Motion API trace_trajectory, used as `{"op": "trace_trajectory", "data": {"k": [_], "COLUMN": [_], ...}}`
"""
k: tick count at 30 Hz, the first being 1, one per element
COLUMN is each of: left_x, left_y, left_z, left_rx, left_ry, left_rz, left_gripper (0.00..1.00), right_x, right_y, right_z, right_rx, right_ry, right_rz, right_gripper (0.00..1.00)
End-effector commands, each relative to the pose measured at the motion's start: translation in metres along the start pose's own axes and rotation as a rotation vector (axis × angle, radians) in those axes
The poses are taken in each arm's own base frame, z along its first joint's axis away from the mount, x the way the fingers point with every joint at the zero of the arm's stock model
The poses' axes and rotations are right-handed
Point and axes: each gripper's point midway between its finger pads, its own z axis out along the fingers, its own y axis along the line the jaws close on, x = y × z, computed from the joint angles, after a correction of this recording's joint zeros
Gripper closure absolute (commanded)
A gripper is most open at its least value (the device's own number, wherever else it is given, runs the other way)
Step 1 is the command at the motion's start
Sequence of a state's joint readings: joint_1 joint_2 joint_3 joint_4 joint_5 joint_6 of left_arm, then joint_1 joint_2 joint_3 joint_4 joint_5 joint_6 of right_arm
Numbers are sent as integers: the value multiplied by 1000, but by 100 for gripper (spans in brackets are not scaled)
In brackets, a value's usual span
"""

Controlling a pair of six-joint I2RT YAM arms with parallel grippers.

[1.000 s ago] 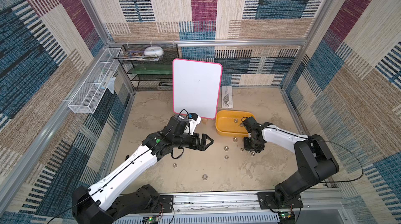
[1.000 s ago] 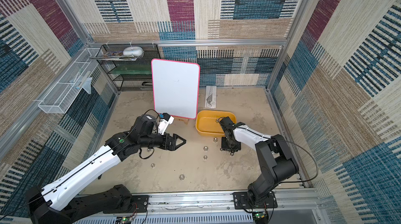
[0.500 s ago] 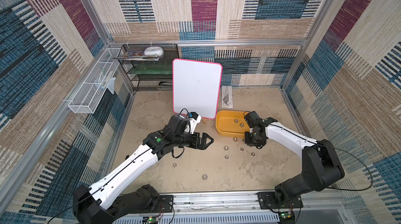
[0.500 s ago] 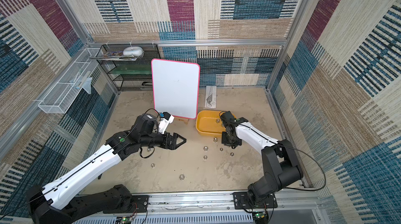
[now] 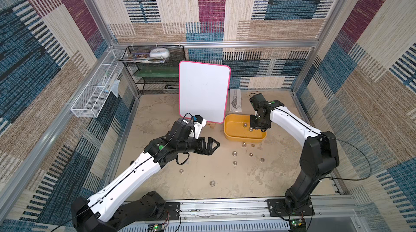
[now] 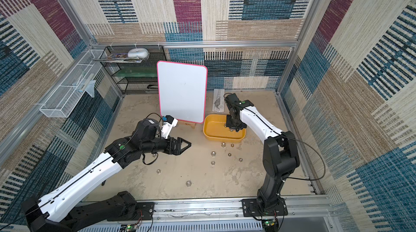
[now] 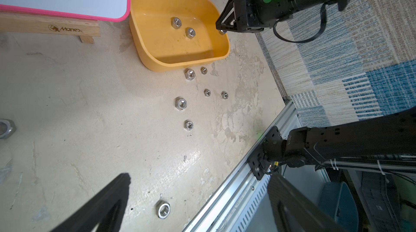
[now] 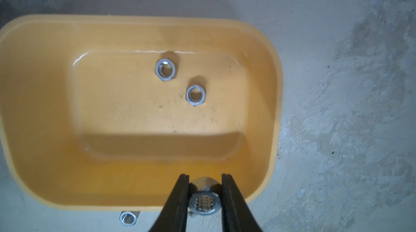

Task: Put the nuts on the desktop into the storage box
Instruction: Place the nut in the storage box.

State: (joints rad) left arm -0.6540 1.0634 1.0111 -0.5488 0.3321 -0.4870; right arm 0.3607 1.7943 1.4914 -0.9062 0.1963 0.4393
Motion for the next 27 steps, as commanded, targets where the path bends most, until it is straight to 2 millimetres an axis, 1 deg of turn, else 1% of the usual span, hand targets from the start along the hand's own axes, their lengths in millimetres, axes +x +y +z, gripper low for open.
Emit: {"op": "trace_trajectory", "data": {"k": [1, 7, 12, 15, 17, 22, 24, 26, 27], "left_x": [3, 4, 0, -4, -4, -5, -6, -8, -8], "left_y": [8, 12, 15, 21, 21, 22, 22, 23, 22], "left_z": [-5, -11, -11, -12, -11, -10, -11, -14, -15], "left_rx": [-43, -72, -95, -131, -136, -144, -140, -148, -145], "left_ry": [-10, -15, -27, -41, -38, -36, -48, -66, -70], "left_rz": [18, 22, 15, -6, -10, -1, 25, 27, 28], "left_gripper": [0, 0, 0, 0, 0, 0, 0, 0, 0], "right_x": [-11, -29, -35, -39, -40, -35, -33, -33, -33], "right_y": [-8, -15, -18, -18, -17, -19, -20, -20, -21], "right_z": [13, 46, 70, 78, 83, 98, 101, 101, 100], "right_rx": [19, 35, 47, 44, 43, 54, 55, 58, 58], "right_ry": [16, 40, 71, 75, 79, 103, 109, 107, 106], "right_rz": [-17, -17, -9, 2, 5, 6, 6, 7, 7], "right_gripper": [73, 73, 73, 72, 72, 72, 70, 64, 63]}}
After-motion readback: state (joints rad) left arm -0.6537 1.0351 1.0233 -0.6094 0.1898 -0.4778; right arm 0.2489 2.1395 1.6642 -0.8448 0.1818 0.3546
